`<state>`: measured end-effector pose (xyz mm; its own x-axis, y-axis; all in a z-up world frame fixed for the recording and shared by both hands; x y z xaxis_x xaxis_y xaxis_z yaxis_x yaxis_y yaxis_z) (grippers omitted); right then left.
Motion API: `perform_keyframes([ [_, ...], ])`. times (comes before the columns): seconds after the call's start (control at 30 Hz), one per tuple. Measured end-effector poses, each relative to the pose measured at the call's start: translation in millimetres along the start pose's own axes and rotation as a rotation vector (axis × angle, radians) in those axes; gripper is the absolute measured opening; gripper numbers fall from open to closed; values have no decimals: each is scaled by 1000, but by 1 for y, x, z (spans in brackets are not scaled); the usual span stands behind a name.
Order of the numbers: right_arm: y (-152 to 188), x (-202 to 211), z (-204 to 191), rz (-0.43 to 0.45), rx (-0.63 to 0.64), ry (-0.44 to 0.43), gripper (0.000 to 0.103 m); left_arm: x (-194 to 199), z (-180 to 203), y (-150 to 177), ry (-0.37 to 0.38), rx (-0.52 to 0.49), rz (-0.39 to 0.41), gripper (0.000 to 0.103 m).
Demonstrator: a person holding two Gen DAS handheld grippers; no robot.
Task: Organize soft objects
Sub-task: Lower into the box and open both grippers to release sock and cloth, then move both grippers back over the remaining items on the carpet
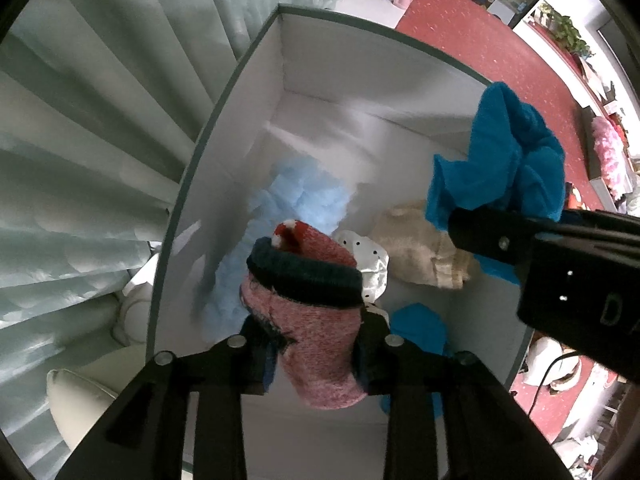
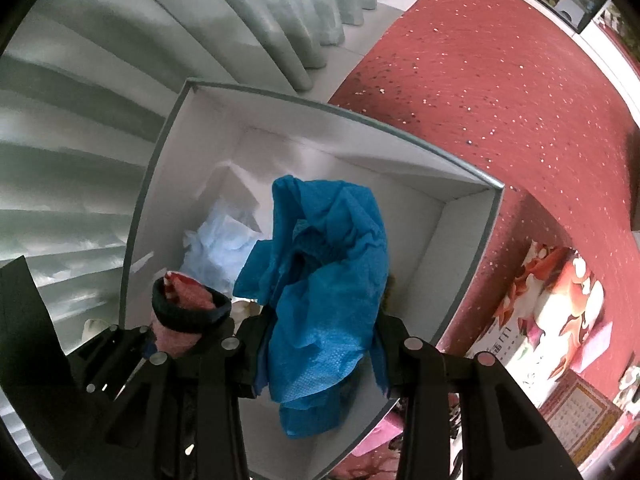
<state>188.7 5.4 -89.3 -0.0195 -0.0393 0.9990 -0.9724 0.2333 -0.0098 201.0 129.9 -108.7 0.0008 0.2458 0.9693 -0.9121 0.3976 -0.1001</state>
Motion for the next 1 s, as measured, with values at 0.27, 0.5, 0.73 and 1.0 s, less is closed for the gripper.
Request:
perform_keyframes([
  [0.27, 1, 8, 6, 35, -3, -29, 93, 12, -4, -3, 21, 19, 16, 85],
  [0.5, 9, 29, 27, 69, -69, -56, 103, 23, -3, -2, 94, 14, 51, 103],
  [0.73, 47, 58, 70, 98, -169, -97, 103, 39, 16, 12, 173, -84, 55, 103],
  [1.0, 124, 43, 107, 25, -254, -100, 103, 45, 55, 52, 192, -241, 19, 103],
])
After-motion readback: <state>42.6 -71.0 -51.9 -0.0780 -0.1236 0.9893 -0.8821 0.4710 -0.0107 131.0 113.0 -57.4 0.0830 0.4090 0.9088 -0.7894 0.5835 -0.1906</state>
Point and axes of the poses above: each gripper's, at about its wrist camera, not at the fingertips, and x roughly against the way its jaws point, z to its right, y to its underside, the point moved 2 cm from there along -x, roughly the way its jaws point, and after that the axes turned 11 degrees about y, right-handed, at the moved point
